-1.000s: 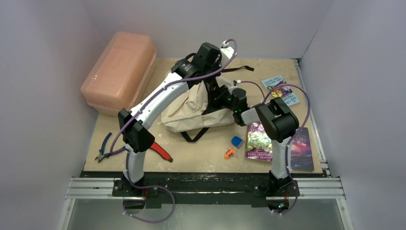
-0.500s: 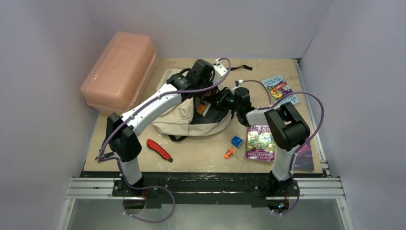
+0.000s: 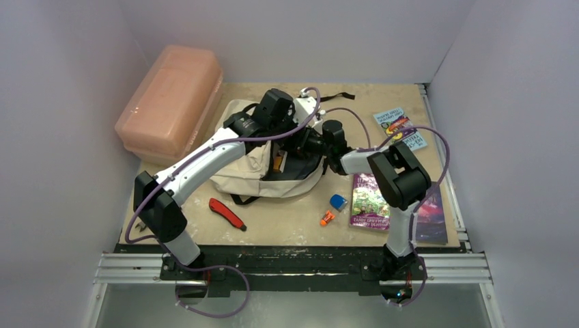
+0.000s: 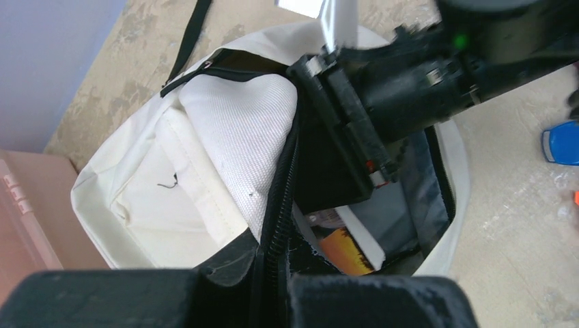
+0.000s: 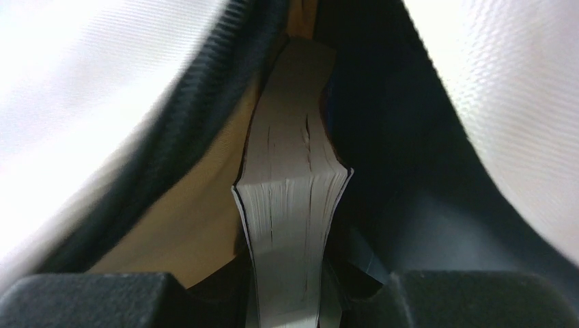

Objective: Pack the student bag
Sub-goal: Place the book in the student bag.

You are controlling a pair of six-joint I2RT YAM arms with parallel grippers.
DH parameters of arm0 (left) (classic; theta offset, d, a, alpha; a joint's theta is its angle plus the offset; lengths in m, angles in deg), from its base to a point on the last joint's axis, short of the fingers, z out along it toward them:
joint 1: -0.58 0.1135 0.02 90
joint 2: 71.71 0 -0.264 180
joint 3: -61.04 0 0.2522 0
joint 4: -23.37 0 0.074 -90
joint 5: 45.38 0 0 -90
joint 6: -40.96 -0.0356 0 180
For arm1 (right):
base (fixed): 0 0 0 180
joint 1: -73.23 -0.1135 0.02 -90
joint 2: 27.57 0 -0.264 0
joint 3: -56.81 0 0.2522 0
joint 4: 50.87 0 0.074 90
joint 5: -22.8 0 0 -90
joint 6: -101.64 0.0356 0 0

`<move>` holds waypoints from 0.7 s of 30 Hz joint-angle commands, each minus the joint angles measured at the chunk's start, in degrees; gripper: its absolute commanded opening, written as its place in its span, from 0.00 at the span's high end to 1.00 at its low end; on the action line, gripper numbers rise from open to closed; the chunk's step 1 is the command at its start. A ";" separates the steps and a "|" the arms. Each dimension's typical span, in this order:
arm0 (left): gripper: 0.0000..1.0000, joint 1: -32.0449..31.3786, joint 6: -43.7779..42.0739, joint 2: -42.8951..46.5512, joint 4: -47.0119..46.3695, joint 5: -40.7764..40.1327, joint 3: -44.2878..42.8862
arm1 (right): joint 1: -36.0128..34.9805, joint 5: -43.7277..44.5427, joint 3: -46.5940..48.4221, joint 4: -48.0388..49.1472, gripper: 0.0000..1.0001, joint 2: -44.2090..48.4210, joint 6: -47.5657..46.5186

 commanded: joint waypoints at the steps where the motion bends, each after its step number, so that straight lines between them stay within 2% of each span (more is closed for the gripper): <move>1: 1.00 0.01 2.01 2.14 -4.54 5.27 -1.99 | -2.69 2.52 4.37 18.39 1.00 -3.57 5.83; 5: 1.00 0.24 3.33 1.64 -4.79 2.85 -1.75 | -2.83 9.51 3.06 27.90 1.00 -7.40 6.54; 9: 1.00 0.56 0.53 1.16 -3.46 4.52 -1.63 | -2.79 8.83 5.57 26.54 1.00 -10.91 4.09; 10: 1.00 0.54 0.09 1.16 -3.48 4.67 -1.40 | -2.78 9.25 5.63 25.23 0.95 -11.19 3.30; 14: 1.00 0.70 -0.06 0.71 -3.80 3.90 -1.05 | -2.56 11.37 4.17 19.99 0.85 -9.27 -1.32; 18: 1.00 0.69 2.26 1.31 -3.94 2.33 0.12 | -1.55 12.06 5.89 8.28 0.66 -6.40 -8.28; 21: 1.00 0.61 5.97 1.86 -3.96 0.60 1.54 | -0.97 13.18 5.61 6.76 0.51 -5.72 -9.64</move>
